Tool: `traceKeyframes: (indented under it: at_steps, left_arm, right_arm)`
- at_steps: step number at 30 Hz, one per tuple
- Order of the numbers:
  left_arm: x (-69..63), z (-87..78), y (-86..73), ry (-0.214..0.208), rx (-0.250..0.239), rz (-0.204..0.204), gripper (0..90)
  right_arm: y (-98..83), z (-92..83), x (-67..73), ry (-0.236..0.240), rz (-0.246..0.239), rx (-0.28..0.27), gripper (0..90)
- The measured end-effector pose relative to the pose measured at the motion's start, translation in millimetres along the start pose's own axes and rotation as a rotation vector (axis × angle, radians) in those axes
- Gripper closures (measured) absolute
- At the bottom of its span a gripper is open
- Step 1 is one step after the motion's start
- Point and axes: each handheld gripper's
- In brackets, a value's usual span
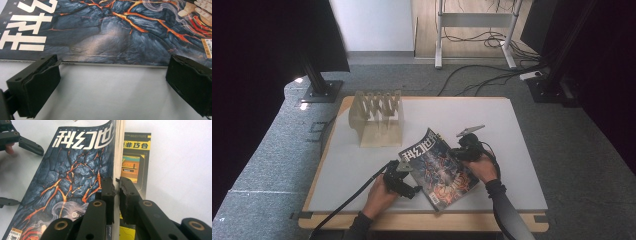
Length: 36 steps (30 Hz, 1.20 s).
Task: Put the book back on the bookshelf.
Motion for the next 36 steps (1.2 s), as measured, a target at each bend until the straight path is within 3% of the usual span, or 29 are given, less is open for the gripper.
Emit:
traceKeyframes:
  at_steps: [17,22,29,36]
  left_arm:
    - [2.3,-3.3,-1.4,-0.007,0.013,-0.005,0.0]
    - [8.9,-7.2,-1.5,-0.041,0.016,-0.038,0.0]
    - [18.2,-6.8,-0.2,-0.123,-0.021,-0.091,0.0]
    - [20.2,-7.3,0.5,-0.133,-0.035,-0.102,0.0]
  right_arm:
    - [10.4,-39.5,34.0,-0.015,-0.103,-0.073,82.2]
    - [14.0,-51.1,42.8,-0.026,-0.130,-0.101,82.4]
    - [19.6,-66.3,52.2,-0.044,-0.156,-0.122,82.4]
    - [22.6,-82.6,55.5,-0.082,-0.165,-0.146,82.5]
Point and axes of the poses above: each handheld gripper's, and its own axes: z roughly forward along the jaws, y roughly out of its top, x roughly to its left, and after that the axes turned 12 degrees about x, right-handed
